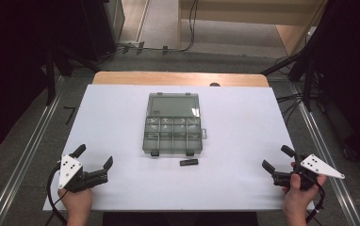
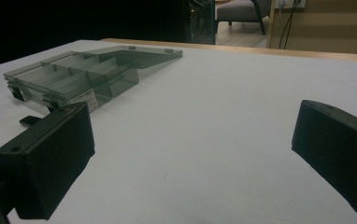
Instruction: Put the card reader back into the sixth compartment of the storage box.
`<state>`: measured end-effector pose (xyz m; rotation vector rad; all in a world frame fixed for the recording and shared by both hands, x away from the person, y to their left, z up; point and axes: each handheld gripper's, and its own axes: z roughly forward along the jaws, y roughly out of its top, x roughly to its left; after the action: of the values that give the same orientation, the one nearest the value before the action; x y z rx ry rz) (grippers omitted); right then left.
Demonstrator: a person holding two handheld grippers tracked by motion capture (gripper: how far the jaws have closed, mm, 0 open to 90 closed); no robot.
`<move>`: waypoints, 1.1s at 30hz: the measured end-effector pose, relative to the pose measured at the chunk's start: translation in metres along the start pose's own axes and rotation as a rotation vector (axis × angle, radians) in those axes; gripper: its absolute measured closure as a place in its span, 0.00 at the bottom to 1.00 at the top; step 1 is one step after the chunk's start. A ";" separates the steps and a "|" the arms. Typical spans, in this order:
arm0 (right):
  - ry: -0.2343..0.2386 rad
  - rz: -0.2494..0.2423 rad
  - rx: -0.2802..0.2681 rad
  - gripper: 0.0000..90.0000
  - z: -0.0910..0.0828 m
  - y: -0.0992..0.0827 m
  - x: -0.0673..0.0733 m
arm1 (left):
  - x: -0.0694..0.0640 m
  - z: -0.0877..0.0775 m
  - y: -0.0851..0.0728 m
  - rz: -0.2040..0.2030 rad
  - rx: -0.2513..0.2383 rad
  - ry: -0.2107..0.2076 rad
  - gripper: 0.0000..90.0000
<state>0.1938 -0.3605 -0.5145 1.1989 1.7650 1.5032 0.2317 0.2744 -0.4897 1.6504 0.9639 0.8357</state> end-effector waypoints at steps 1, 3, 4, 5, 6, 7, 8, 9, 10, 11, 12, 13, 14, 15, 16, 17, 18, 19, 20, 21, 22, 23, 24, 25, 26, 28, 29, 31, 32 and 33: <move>0.000 0.001 -0.002 0.00 0.000 0.000 0.000 | 0.000 0.000 0.000 0.000 -0.001 0.000 0.00; 0.000 -0.004 0.000 0.00 0.001 0.001 0.002 | -0.001 0.000 0.000 0.003 -0.001 0.000 0.00; 0.001 -0.005 0.002 0.00 0.001 0.002 0.003 | -0.001 0.000 0.000 0.003 -0.006 -0.003 0.00; 0.002 -0.006 -0.001 0.00 0.002 0.002 0.004 | -0.001 -0.001 0.000 0.005 -0.006 -0.004 0.00; 0.010 -0.007 0.003 0.00 0.003 0.004 0.006 | -0.001 -0.001 -0.001 0.006 -0.007 -0.004 0.00; 0.010 -0.007 0.003 0.00 0.003 0.004 0.006 | -0.001 -0.002 -0.001 0.006 -0.007 -0.004 0.00; 0.014 -0.003 0.007 0.00 0.004 0.004 0.007 | -0.001 -0.002 -0.001 0.008 -0.013 -0.009 0.00; 0.019 -0.031 0.023 0.00 0.007 0.007 0.011 | -0.001 -0.003 -0.001 0.008 -0.020 -0.011 0.00; 0.019 -0.031 0.023 0.00 0.007 0.007 0.011 | -0.001 -0.003 -0.001 0.008 -0.019 -0.010 0.00; 0.029 -0.058 0.039 0.00 0.009 0.010 0.016 | -0.001 -0.003 -0.001 0.008 -0.018 -0.010 0.00; 0.029 -0.058 0.039 0.00 0.009 0.010 0.016 | -0.001 -0.003 -0.001 0.008 -0.018 -0.010 0.00; 0.049 -0.064 0.042 0.00 0.011 0.014 0.020 | -0.001 -0.003 -0.001 0.007 -0.018 -0.009 0.00; 0.049 -0.064 0.042 0.00 0.011 0.014 0.020 | -0.001 -0.002 -0.001 0.007 -0.018 -0.010 0.00; 0.063 -0.067 0.044 0.00 0.012 0.016 0.023 | -0.001 -0.002 -0.001 0.009 -0.016 -0.008 0.00; 0.078 -0.079 0.051 0.00 0.014 0.019 0.026 | -0.001 -0.002 -0.001 0.010 -0.016 -0.008 0.00; 0.088 -0.089 0.059 0.00 0.016 0.021 0.028 | -0.001 -0.002 -0.001 0.011 -0.014 -0.007 0.00; 0.100 -0.101 0.065 0.00 0.018 0.023 0.030 | -0.001 -0.002 -0.001 0.011 -0.013 -0.006 0.00; 0.122 -0.102 0.074 0.00 0.020 0.025 0.032 | -0.001 -0.002 -0.001 0.011 -0.012 -0.006 0.00; 0.186 -0.098 0.093 0.00 0.026 0.028 0.034 | -0.001 -0.002 -0.001 0.011 -0.014 -0.006 0.00; 0.186 -0.098 0.093 0.00 0.026 0.028 0.034 | -0.001 -0.002 -0.001 0.011 -0.014 -0.006 0.00; 0.233 -0.105 0.111 0.00 0.031 0.031 0.037 | -0.001 -0.002 -0.001 0.012 -0.013 -0.005 0.00; 0.245 -0.112 0.124 0.00 0.033 0.032 0.039 | -0.002 -0.002 -0.001 0.012 -0.012 -0.005 0.00; 0.245 -0.112 0.124 0.00 0.033 0.032 0.039 | -0.002 -0.002 -0.001 0.012 -0.012 -0.005 0.00; 0.266 -0.133 0.148 0.00 0.039 0.035 0.044 | -0.002 -0.002 -0.001 0.014 -0.012 -0.005 0.00; 0.266 -0.133 0.148 0.00 0.039 0.035 0.044 | -0.002 -0.002 -0.001 0.014 -0.011 -0.005 0.00; 0.283 -0.156 0.162 0.00 0.045 0.037 0.050 | -0.002 -0.002 -0.001 0.015 -0.011 -0.004 0.00; 0.294 -0.161 0.169 0.00 0.048 0.038 0.052 | -0.002 -0.002 -0.001 0.015 -0.011 -0.004 0.00; 0.318 -0.166 0.178 0.00 0.053 0.040 0.056 | -0.002 -0.002 -0.001 0.013 -0.011 -0.005 0.00; 0.336 -0.169 0.184 0.00 0.056 0.041 0.058 | -0.002 -0.002 -0.001 0.014 -0.011 -0.004 0.00; 0.353 -0.169 0.193 0.00 0.058 0.042 0.059 | -0.002 -0.002 -0.001 0.014 -0.011 -0.004 0.00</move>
<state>0.2269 -0.2805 -0.4793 0.8802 2.2265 1.5414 0.2290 0.2740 -0.4901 1.6510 0.9446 0.8450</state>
